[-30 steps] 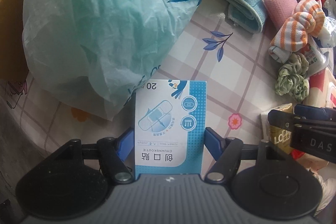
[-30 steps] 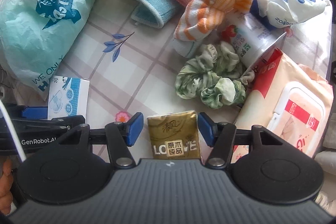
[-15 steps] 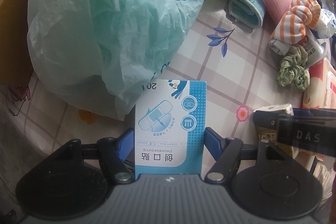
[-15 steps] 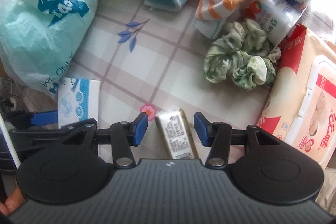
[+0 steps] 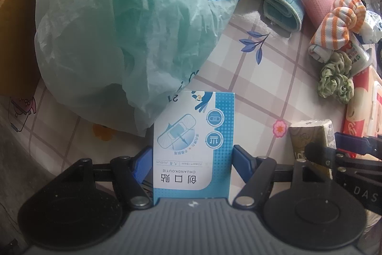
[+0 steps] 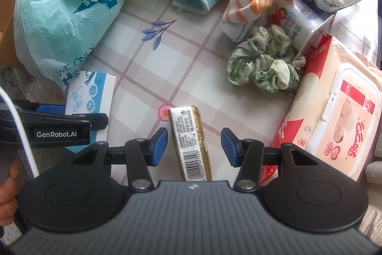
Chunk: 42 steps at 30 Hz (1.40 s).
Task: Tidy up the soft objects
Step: 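Grasp the gold tissue pack with the right gripper while the left holds the box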
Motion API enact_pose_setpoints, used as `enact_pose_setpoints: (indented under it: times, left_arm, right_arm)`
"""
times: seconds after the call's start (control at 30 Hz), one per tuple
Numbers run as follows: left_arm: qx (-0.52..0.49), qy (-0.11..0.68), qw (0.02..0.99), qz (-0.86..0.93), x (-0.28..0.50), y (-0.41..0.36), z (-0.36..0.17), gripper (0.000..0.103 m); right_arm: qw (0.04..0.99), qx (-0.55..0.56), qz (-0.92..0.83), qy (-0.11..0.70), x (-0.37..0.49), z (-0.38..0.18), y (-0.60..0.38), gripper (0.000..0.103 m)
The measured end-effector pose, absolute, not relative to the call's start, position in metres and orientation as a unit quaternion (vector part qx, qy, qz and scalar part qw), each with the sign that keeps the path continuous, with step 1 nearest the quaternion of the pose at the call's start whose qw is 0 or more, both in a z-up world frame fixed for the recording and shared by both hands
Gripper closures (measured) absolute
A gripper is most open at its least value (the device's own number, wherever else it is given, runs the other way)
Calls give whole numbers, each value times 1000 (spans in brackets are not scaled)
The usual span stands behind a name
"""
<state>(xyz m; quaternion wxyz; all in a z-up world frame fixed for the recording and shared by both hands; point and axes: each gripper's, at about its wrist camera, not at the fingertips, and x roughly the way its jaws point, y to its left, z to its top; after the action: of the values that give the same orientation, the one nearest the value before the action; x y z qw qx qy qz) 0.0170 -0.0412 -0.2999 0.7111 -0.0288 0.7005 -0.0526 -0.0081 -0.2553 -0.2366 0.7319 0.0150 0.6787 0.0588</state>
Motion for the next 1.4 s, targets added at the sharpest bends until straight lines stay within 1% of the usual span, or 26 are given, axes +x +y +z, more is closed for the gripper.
enact_pose_setpoints:
  times: [0.07,0.13,0.2,0.33,0.5,0.53,0.57,0.6,0.67,0.73,0.8,0.87,0.9,1.0,1.13,1.23,1.27,1.33,1.4]
  left_arm:
    - [-27,701,711,-51,17,-42,-298,31]
    - [-26,702,710,-50,18,-41,-298,31]
    - [-25,701,711,-49,14,-39,-294,31]
    - [-22,701,711,-49,14,-41,-293,31]
    - [-20,700,713,-50,15,-43,-293,31]
    - [-19,699,713,-50,15,-43,-293,31]
    - [-18,699,713,-52,15,-43,-293,31]
    - [-16,698,714,-52,15,-43,-293,31]
    - [-13,698,714,-54,14,-43,-293,31]
    - [-11,698,713,-55,15,-43,-294,31]
    - [-11,698,713,-56,16,-44,-295,31]
    - [-11,698,714,-57,16,-45,-295,31]
    - [-11,698,714,-58,16,-46,-295,31]
    - [-14,698,714,-58,17,-47,-295,31]
    - [-14,702,710,-58,17,-50,-299,31]
    - [-10,699,712,-59,17,-54,-299,31]
    - [-8,699,713,-59,17,-55,-299,31]
    - [-7,697,714,-60,17,-57,-298,31]
    - [-8,696,716,-62,17,-58,-297,31]
  right_arm:
    - [735,8,35,677,-4,-242,-259,54]
    - [742,13,21,670,-2,-237,-263,55]
    - [749,-7,12,663,-5,-231,-263,55]
    - [744,-18,13,667,-16,-226,-264,55]
    - [742,-39,28,669,-17,-236,-258,55]
    - [745,-47,27,665,-13,-240,-256,51]
    - [747,-53,23,662,-11,-242,-256,44]
    - [750,-57,19,659,-8,-244,-257,41]
    - [749,-56,26,659,0,-254,-258,31]
    - [746,-59,30,663,5,-262,-259,27]
    - [736,-55,33,674,9,-270,-261,32]
    - [732,-48,35,679,10,-271,-261,47]
    - [731,-48,39,680,10,-270,-261,49]
    - [723,-46,35,688,9,-272,-261,49]
    - [721,-27,30,692,7,-275,-264,44]
    - [709,-26,35,704,5,-278,-261,33]
    - [708,-28,35,705,4,-278,-259,33]
    - [708,-27,33,705,1,-280,-253,34]
    - [715,-17,21,698,0,-277,-254,48]
